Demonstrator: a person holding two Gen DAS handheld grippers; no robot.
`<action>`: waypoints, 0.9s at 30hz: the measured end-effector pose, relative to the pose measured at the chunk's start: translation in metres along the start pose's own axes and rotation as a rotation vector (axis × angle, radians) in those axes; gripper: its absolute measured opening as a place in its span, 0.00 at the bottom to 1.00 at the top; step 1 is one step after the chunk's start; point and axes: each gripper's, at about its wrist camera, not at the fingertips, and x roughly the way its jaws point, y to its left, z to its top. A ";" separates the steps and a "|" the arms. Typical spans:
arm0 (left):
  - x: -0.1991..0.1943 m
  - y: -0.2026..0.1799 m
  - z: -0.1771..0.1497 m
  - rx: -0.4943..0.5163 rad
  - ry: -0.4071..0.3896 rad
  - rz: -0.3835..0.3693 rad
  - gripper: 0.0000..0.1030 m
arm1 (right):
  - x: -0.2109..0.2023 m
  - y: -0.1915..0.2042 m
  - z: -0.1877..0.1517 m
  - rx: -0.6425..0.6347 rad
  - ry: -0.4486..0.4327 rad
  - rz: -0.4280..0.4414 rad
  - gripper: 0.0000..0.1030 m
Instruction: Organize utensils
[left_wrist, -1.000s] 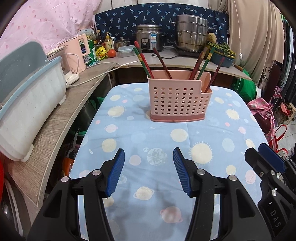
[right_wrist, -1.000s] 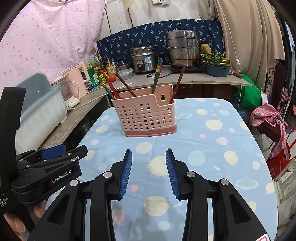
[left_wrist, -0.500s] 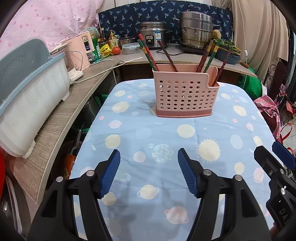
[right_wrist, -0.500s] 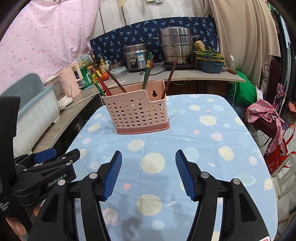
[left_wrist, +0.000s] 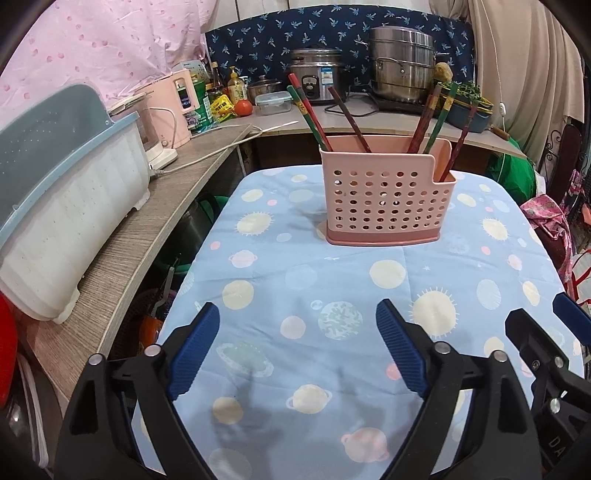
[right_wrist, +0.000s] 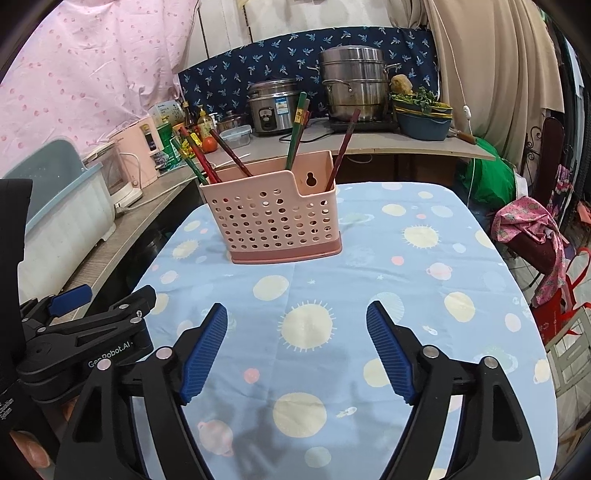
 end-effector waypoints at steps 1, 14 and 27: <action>0.001 0.000 0.000 0.000 -0.003 0.004 0.83 | 0.001 0.001 0.000 -0.003 -0.002 -0.004 0.77; 0.012 0.001 0.007 0.002 0.001 0.003 0.91 | 0.013 -0.001 0.007 -0.005 -0.001 -0.035 0.94; 0.020 0.000 0.010 0.006 0.006 0.022 0.93 | 0.022 -0.003 0.010 0.013 0.022 -0.065 0.94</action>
